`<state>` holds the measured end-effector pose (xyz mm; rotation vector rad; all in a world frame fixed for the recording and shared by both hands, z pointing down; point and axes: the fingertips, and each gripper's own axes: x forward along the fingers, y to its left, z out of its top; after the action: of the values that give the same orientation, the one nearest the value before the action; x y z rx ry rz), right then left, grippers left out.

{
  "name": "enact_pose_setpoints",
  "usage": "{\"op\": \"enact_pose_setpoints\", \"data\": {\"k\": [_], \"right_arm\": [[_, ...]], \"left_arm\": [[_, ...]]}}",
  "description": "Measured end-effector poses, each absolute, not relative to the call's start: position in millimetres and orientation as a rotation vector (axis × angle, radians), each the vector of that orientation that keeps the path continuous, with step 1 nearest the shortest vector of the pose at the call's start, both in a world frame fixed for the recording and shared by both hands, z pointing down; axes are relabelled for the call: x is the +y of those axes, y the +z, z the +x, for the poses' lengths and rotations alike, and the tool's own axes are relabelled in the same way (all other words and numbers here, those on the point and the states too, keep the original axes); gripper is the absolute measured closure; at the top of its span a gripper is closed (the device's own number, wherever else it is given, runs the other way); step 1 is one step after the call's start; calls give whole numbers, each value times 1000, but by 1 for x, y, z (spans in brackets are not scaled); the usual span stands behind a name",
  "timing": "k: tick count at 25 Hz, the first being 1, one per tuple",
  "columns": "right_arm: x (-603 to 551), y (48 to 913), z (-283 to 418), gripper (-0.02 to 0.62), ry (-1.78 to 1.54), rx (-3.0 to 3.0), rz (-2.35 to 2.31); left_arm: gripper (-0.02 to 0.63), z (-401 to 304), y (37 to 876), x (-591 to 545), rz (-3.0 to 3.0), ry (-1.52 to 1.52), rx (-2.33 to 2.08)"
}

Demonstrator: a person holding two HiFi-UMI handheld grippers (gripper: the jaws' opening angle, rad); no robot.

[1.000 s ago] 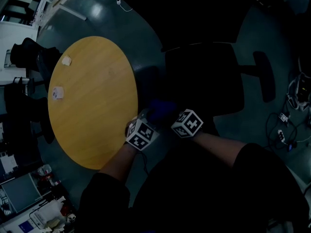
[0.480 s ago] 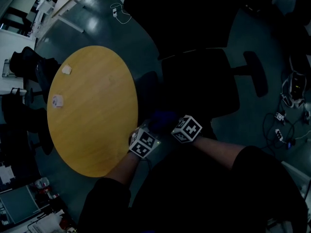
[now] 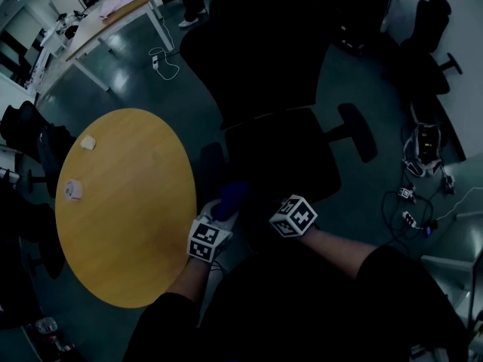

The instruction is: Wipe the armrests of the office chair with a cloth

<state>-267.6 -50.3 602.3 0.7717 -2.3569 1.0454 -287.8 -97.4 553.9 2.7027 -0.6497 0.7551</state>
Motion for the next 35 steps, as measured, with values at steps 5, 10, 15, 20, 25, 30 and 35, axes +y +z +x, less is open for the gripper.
{"op": "enact_pose_setpoints", "data": {"k": [5, 10, 15, 20, 25, 30, 35], "right_arm": [[-52, 583, -206, 591, 1073, -2340, 989], [-52, 565, -161, 591, 1099, -2356, 1108], [-50, 561, -125, 591, 1128, -2398, 1102], [-54, 561, -63, 591, 1109, -2436, 1030], [-62, 557, 18, 591, 1090, -2474, 943], [-74, 558, 87, 591, 1096, -2509, 888], [-74, 557, 133, 591, 1113, -2535, 846]], "left_arm": [[497, -280, 532, -116, 2724, 627, -716], [495, -258, 518, -122, 2743, 579, -736], [496, -216, 508, -123, 2770, 568, -739], [496, -152, 503, -138, 2751, 551, -798], [495, -78, 503, -153, 2679, 549, -887], [496, -4, 495, -174, 2643, 580, -952], [495, 49, 495, -191, 2660, 627, -968]]}}
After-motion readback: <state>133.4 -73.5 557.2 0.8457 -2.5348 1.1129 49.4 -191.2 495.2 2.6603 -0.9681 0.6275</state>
